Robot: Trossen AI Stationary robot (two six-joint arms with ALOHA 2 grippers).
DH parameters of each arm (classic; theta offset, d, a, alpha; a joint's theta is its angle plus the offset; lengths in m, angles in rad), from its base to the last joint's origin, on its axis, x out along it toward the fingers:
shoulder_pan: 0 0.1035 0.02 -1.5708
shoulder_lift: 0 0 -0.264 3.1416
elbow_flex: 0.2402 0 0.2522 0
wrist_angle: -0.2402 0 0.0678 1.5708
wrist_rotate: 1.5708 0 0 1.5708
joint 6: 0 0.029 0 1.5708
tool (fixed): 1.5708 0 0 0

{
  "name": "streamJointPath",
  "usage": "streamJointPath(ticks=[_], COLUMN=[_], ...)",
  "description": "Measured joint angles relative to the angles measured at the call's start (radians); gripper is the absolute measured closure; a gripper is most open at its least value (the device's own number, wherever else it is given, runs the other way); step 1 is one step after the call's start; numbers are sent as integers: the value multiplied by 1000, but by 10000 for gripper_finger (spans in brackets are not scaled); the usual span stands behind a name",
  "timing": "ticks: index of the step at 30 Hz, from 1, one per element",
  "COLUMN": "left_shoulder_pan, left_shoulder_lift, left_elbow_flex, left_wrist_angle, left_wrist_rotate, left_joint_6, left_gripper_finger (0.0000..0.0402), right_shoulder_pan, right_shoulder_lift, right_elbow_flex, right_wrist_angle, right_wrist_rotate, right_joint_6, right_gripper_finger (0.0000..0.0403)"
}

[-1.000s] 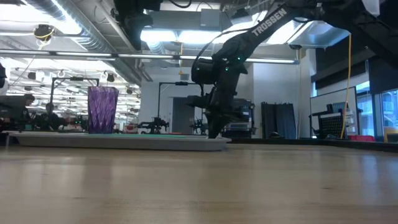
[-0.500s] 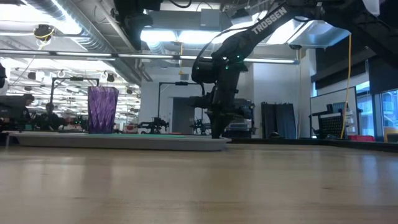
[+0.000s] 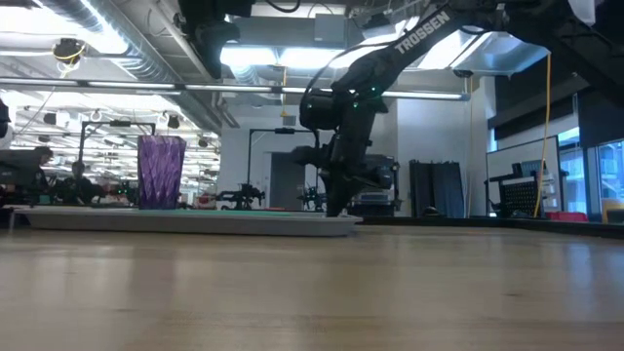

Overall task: Pick and place plate/cup/fork/spoon on tray
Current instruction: Put the orange spoon on the right side of the light orange fork

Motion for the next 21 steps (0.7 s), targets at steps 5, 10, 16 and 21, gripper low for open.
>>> streamJointPath(ticks=[5,10,16,21], left_shoulder_pan=[0,0,0,0], left_shoulder_lift=[0,0,0,0], left_elbow_flex=[0,0,0,0], left_wrist_angle=[0,0,0,0], left_wrist_rotate=[0,0,0,0], left_joint_6=[0,0,0,0], left_gripper_finger=[351,351,351,351], right_shoulder_pan=[0,1,8,9], right_shoulder_lift=[0,0,-2,-4], right_elbow_flex=[0,33,136,163], right_wrist_angle=[0,-32,-28,-32], right_wrist_rotate=[-8,-8,53,72], right_joint_6=[0,-2,-71,-94], right_gripper_finger=[376,376,376,376])
